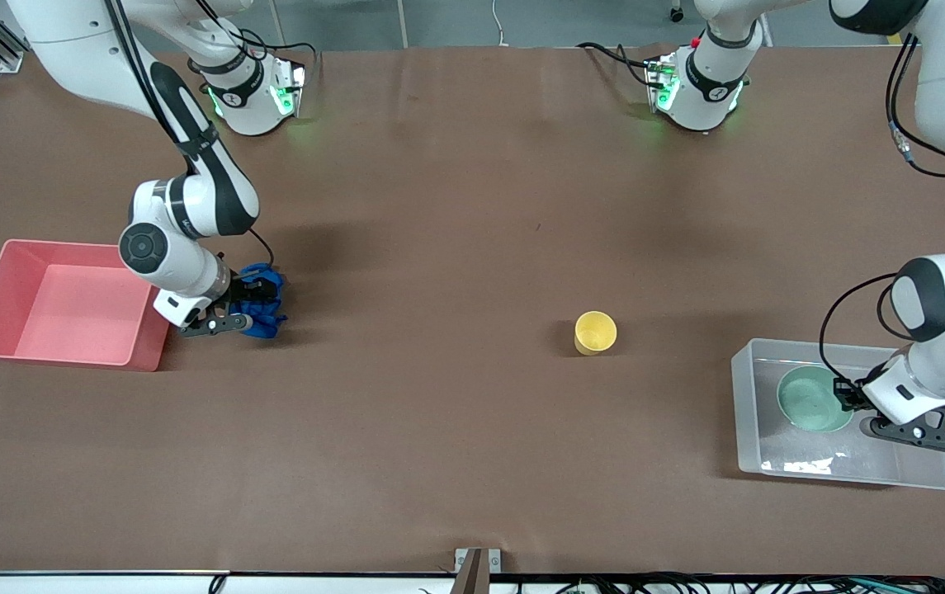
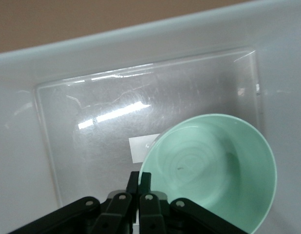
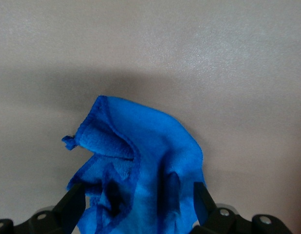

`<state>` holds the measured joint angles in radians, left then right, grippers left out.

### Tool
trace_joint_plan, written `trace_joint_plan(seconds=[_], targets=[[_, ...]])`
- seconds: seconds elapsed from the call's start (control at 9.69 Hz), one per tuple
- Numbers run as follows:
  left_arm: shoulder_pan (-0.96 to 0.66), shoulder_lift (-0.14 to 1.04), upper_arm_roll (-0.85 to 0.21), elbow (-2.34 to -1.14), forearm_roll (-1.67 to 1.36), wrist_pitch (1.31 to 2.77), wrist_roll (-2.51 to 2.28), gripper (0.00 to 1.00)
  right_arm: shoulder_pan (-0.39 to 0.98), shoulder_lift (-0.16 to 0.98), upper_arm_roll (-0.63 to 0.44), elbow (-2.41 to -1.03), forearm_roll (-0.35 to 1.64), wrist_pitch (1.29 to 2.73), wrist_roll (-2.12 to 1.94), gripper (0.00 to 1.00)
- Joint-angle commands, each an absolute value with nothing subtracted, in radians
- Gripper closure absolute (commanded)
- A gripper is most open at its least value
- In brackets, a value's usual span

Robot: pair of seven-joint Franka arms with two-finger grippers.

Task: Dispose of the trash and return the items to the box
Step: 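Release the bowl in the clear bin while the right gripper grasps the cloth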

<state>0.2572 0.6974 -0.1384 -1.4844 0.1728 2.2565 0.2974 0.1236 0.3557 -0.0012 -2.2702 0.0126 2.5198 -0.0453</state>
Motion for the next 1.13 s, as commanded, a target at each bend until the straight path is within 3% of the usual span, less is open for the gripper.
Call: trace_joint_plan(seconds=[0.0,0.1,0.21,0.41,0.52,0.62,0.72,0.83,1.03], targets=[[0.275,0.764,-0.146,-1.451,0.178,2.269,0.313,0.99,0.129,0.365,-0.005,-2.286,0.015,2.559,-0.051,0.20],[0.276,0.784,-0.147,-1.451,0.151,2.275,0.313,0.99,0.130,0.370,-0.005,-2.284,0.015,2.559,-0.052,0.50],[0.276,0.799,-0.147,-1.453,0.115,2.278,0.313,0.99,0.129,0.373,-0.005,-2.284,0.015,2.559,-0.052,0.69],[0.276,0.816,-0.147,-1.451,0.097,2.298,0.308,0.96,0.129,0.371,-0.005,-2.284,0.015,2.557,-0.052,0.81],[0.275,0.818,-0.147,-1.450,0.081,2.299,0.305,0.89,0.127,0.371,-0.005,-2.284,0.015,2.556,-0.052,0.82],[0.273,0.816,-0.147,-1.441,0.081,2.299,0.305,0.55,0.124,0.370,-0.005,-2.284,0.015,2.548,-0.052,0.83],[0.276,0.804,-0.147,-1.433,0.080,2.299,0.305,0.09,0.123,0.367,-0.005,-2.284,0.015,2.539,-0.054,0.83],[0.282,0.783,-0.155,-1.428,0.081,2.290,0.308,0.00,0.120,0.359,-0.005,-2.280,0.015,2.517,-0.058,0.83],[0.266,0.704,-0.160,-1.428,0.072,2.242,0.273,0.00,0.118,0.336,-0.006,-2.273,0.015,2.485,-0.060,0.83]])
